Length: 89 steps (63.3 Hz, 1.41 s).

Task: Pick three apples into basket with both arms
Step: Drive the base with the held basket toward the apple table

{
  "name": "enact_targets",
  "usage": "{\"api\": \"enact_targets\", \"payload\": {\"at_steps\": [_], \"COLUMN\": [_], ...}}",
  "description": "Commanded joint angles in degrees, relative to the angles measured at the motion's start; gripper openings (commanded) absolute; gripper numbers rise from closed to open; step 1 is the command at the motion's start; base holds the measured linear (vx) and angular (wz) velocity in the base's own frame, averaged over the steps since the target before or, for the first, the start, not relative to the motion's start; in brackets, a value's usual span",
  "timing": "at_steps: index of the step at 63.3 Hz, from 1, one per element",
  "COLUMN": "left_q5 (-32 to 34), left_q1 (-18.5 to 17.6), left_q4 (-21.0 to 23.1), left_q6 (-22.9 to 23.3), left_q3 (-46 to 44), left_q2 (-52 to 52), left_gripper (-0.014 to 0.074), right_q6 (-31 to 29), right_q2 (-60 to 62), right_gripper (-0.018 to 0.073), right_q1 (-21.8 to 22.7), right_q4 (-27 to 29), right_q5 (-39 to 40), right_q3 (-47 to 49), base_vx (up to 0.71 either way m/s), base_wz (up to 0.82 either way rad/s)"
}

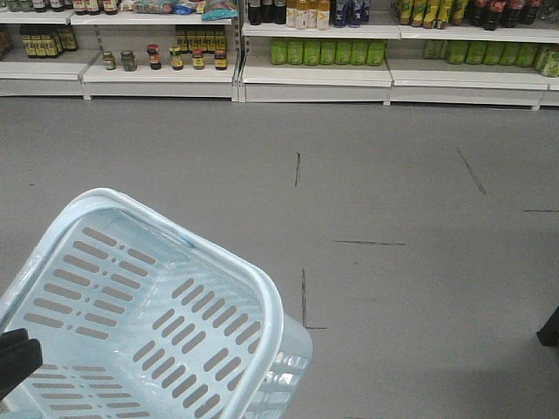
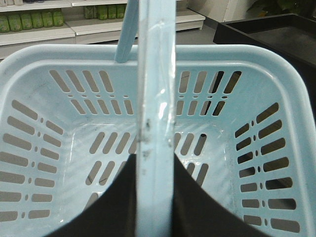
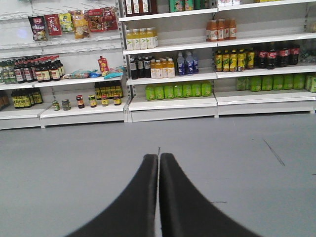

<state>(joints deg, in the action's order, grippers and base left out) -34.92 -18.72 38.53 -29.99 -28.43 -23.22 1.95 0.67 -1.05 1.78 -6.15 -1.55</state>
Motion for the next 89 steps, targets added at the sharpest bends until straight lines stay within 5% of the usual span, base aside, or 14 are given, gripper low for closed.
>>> {"api": "enact_targets", "payload": {"at_steps": [1,89], "left_q5": [4.8,4.8], "left_q1": [-0.1,-0.1], "left_q4": [2.6,2.6], "left_q6": [0.4,0.4], "left_q3": [-1.6,-1.6], "left_q2": [-0.3,-0.3], "left_gripper": [-0.0006,-0.0006], "right_q6": [-0.5,-0.5], "right_q2": [0.8,0.8], "right_gripper": [-0.0004,-0.0004], "right_q1": [0.4,0.4], "right_q4": [-0.6,-0.6], "right_q5": [3.8,3.8], "right_q3": [-0.8,-0.8], "base_vx": [0.26,0.23], "base_wz": [-0.12,-0.24]}}
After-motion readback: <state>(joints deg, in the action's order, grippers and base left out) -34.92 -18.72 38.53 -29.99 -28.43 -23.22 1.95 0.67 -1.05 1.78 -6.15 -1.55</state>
